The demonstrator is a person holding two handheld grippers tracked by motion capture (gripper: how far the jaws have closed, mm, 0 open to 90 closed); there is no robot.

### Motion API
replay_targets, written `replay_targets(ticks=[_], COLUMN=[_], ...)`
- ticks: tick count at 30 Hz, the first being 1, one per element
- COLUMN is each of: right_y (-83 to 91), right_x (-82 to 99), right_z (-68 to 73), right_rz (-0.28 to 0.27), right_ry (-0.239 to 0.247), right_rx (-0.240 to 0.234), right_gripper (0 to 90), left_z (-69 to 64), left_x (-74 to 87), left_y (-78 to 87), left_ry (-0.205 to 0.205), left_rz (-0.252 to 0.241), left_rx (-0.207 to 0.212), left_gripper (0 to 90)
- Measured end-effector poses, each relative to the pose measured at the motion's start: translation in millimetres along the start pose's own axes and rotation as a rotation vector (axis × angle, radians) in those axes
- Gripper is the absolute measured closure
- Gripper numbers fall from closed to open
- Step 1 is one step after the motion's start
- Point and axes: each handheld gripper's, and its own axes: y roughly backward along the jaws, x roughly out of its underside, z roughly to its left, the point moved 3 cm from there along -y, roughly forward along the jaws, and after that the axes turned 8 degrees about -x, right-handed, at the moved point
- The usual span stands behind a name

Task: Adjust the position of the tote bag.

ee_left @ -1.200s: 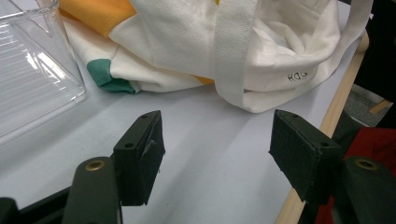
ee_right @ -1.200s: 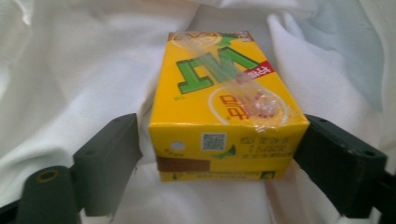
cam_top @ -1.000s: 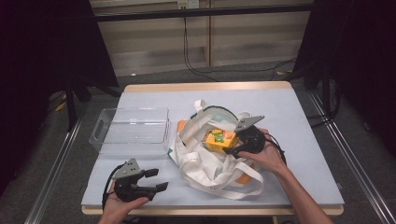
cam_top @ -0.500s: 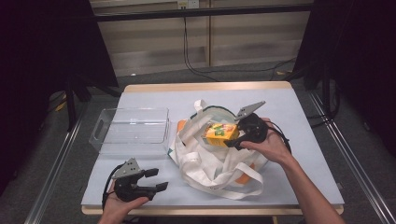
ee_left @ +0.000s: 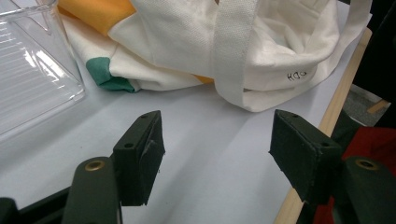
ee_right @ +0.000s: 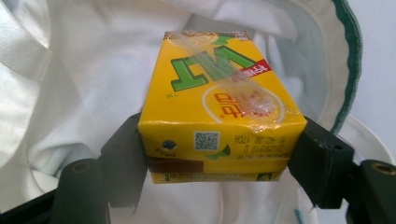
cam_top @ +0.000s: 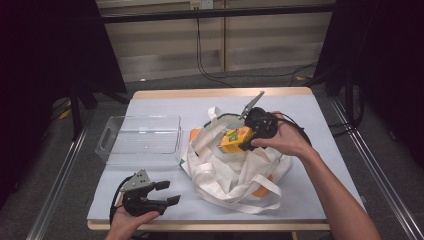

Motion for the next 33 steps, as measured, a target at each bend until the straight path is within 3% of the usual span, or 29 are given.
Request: replay_targets(ticks=[12,13,33], right_y=[-10.1,-10.6,-24.2], right_x=[-24.2,-25.5,-30.2], right_z=[-4.6,-3.8,-3.1], right_rz=[0.171,0.177,0.365], right_ry=[0.046,0.034,0.065], right_rx=[-0.003,-0.001,-0.012], right_gripper=[28.3,28.3,28.3], left_z=[-0.3,-0.2,-0.2], left_x=[0.3,0.5,0.2], left_y=[-0.1,0.1,-0.9], left_ry=[0.002,0.003,0.001], left_rz=[0.008,0.008,0.017], left_rx=[0.002,0.003,0.002], left_gripper=[34.7,34.7,34.7])
